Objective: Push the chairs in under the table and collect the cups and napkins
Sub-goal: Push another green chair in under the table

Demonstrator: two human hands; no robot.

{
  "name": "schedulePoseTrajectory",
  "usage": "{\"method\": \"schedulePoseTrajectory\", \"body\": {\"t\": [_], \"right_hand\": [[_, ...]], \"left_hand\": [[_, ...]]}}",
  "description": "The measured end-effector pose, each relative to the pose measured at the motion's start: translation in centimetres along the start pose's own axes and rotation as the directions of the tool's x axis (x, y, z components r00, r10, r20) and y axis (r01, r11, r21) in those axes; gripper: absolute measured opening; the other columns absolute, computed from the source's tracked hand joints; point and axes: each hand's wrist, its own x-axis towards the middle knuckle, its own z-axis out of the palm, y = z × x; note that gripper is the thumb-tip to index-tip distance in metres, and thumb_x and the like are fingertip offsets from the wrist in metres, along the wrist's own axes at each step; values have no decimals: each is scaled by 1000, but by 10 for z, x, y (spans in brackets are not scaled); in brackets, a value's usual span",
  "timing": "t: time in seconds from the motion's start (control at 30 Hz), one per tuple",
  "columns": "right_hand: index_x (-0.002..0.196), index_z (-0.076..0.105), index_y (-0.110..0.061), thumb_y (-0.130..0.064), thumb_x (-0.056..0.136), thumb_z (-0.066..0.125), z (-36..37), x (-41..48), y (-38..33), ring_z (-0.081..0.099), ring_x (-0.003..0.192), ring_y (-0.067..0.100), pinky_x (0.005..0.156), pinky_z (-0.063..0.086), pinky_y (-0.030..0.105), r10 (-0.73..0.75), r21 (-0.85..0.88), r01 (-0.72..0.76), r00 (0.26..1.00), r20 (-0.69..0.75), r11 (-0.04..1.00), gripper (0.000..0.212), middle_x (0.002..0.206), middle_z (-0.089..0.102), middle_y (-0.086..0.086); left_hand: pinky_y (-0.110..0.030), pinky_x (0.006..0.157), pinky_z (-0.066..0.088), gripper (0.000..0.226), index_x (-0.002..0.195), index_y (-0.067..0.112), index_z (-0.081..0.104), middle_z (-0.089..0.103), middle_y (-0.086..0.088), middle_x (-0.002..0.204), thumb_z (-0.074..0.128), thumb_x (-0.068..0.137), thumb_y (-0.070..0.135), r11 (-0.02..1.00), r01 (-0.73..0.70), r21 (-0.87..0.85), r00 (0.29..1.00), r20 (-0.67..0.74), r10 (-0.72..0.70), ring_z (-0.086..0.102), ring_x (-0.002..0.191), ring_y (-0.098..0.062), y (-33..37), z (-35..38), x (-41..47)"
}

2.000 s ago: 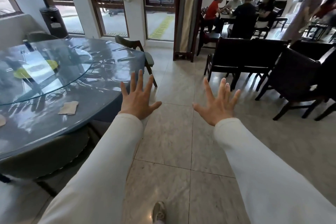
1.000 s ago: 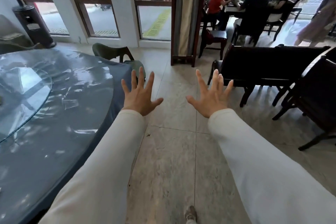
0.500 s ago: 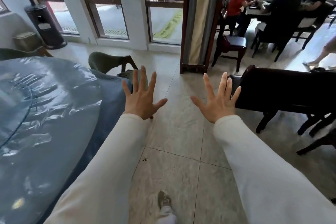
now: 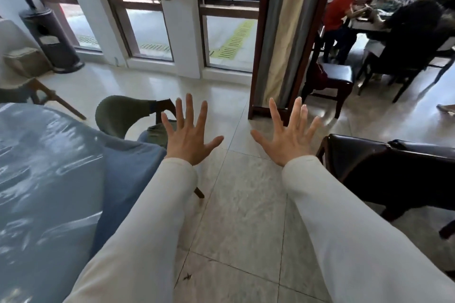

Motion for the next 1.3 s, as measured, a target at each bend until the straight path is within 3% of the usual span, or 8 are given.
{"method": "schedulePoseTrajectory", "body": {"t": [0.3, 0.6, 0.93, 1.3], "right_hand": [[149, -29, -46, -90, 82, 8, 59, 227, 32, -18, 150, 40, 115, -13, 66, -21, -32, 20, 1000, -5, 999, 88, 160, -28, 22], [149, -29, -44, -89, 82, 7, 89, 490, 39, -16, 150, 41, 116, -12, 66, -92, -29, 92, 996, -4, 995, 89, 161, -26, 22], [146, -32, -47, -90, 82, 9, 170, 705, -46, -26, 148, 39, 112, -19, 66, -288, 38, 285, 951, 116, 958, 87, 158, -36, 17], [149, -28, -47, -87, 84, 10, 247, 945, -201, -23, 150, 37, 114, -16, 65, -392, 35, 392, 902, 180, 919, 86, 159, -33, 17]], "left_hand": [[-71, 116, -10, 104, 156, 31, -25, -42, -7, 159, 30, 86, 85, 999, 29, 20, 999, 27, -30, -34, 148, -36, 12, 62, 209], [-70, 116, -10, 105, 155, 33, -27, -41, -7, 160, 29, 84, 86, 988, 156, 11, 987, -24, -156, -33, 149, -35, 9, 85, 442], [-72, 118, -2, 104, 156, 32, -27, -43, -8, 159, 33, 87, 82, 949, 311, 44, 950, 9, -311, -33, 149, -37, -61, 131, 629], [-72, 117, -1, 102, 158, 31, -22, -38, -10, 161, 36, 90, 79, 891, 454, 10, 891, 2, -454, -29, 151, -37, -217, 164, 839]]}}
